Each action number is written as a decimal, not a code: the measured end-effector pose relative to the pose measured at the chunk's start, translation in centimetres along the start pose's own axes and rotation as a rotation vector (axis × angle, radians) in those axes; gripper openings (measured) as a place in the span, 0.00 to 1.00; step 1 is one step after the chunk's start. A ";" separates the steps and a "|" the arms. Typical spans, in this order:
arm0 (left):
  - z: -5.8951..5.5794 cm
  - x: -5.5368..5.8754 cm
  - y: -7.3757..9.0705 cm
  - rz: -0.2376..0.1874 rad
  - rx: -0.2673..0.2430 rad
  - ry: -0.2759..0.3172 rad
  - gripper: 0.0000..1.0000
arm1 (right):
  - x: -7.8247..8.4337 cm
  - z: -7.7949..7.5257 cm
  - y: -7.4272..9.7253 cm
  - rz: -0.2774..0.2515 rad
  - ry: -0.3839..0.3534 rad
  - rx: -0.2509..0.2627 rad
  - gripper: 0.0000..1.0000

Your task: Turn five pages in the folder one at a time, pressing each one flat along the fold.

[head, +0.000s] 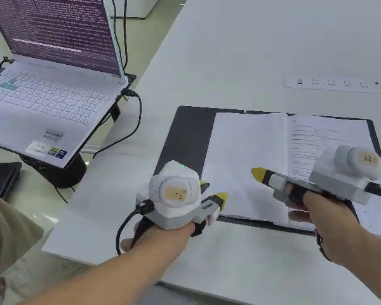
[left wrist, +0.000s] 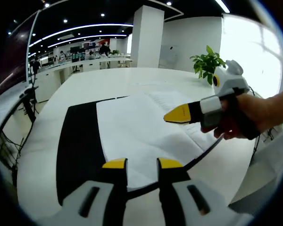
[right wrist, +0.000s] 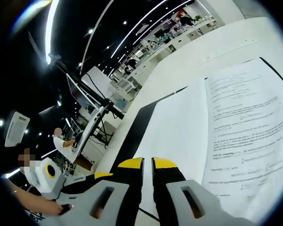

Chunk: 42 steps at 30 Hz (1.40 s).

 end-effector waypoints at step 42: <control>2.2 3.1 -1.0 0.008 -0.072 -0.082 0.20 | -6.2 -10.2 -6.4 -0.143 -0.452 0.094 0.00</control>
Point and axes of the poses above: the centre of the closed fingertips' face, and the gripper's own axes: y roughly backward along the fingers, z roughly to its left, x roughly out of its underside, the point moved 6 cm from there along y, roughly backward along the fingers, and after that the axes turned 9 degrees about y, right-handed, at the moved point
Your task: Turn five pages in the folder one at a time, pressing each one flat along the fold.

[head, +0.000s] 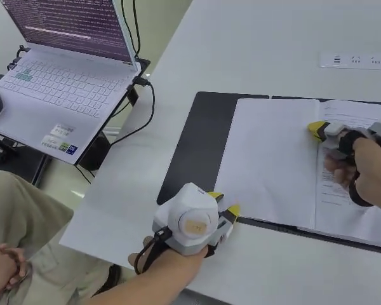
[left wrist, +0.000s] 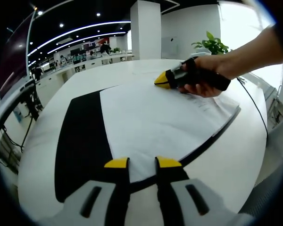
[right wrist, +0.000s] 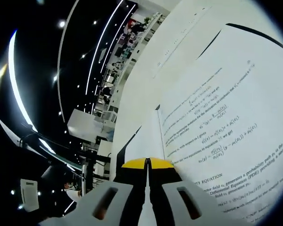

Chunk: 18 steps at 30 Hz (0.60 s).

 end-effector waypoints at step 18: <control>0.1 0.2 0.0 -0.023 -0.002 0.007 0.20 | -3.7 -0.6 -4.0 -0.102 -0.083 0.039 0.00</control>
Point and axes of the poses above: the centre of the closed fingertips' face, and the gripper's own axes: y roughly backward along the fingers, z roughly to its left, x roughly out of its underside, the point moved 6 cm from there along y, roughly backward along the fingers, and after that the axes turned 9 degrees about y, right-handed, at the moved point
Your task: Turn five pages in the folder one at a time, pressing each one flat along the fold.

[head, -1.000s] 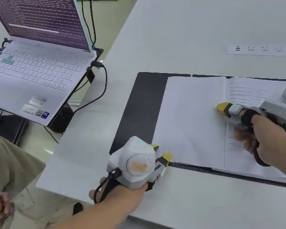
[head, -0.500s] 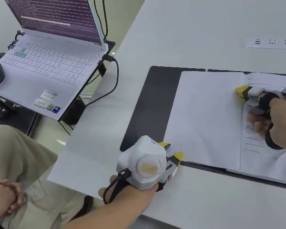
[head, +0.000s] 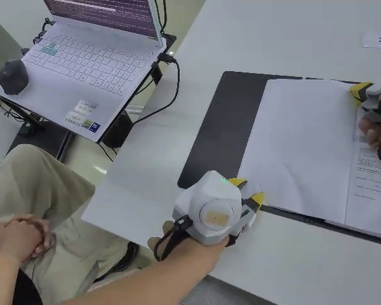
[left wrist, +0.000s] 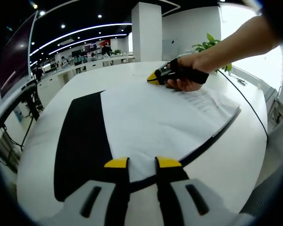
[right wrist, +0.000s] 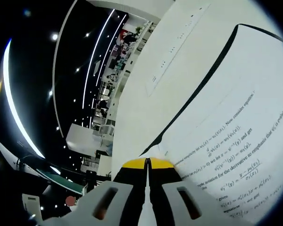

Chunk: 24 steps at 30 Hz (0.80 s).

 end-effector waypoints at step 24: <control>0.0 0.0 0.2 -0.002 -0.002 0.004 0.20 | 1.5 0.1 2.0 0.136 -0.078 -0.081 0.00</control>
Point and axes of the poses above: the centre of the closed fingertips' face, and the gripper's own axes: y roughly backward along the fingers, z roughly to its left, x roughly out of its underside, the point moved 6 cm from there along y, roughly backward along the fingers, and after that the axes turned 9 degrees about y, right-handed, at the moved point
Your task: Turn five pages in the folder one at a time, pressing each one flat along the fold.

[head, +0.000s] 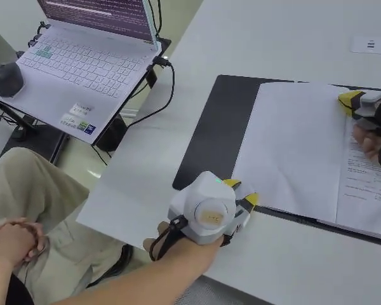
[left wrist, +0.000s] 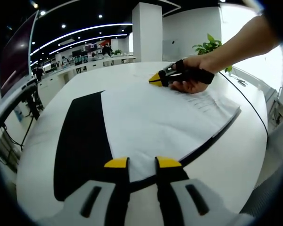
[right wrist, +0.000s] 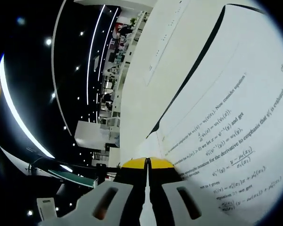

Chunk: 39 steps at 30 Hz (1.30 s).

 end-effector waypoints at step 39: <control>-0.2 0.0 0.1 0.001 -0.002 0.002 0.20 | 8.9 -0.6 8.5 0.329 0.058 -0.108 0.00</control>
Point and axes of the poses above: the centre of the closed fingertips' face, and the gripper's own axes: y roughly backward along the fingers, z roughly to its left, x roughly out of its underside, the point moved 6 cm from there along y, roughly backward along the fingers, and after that the axes turned 9 degrees about y, right-handed, at the moved point
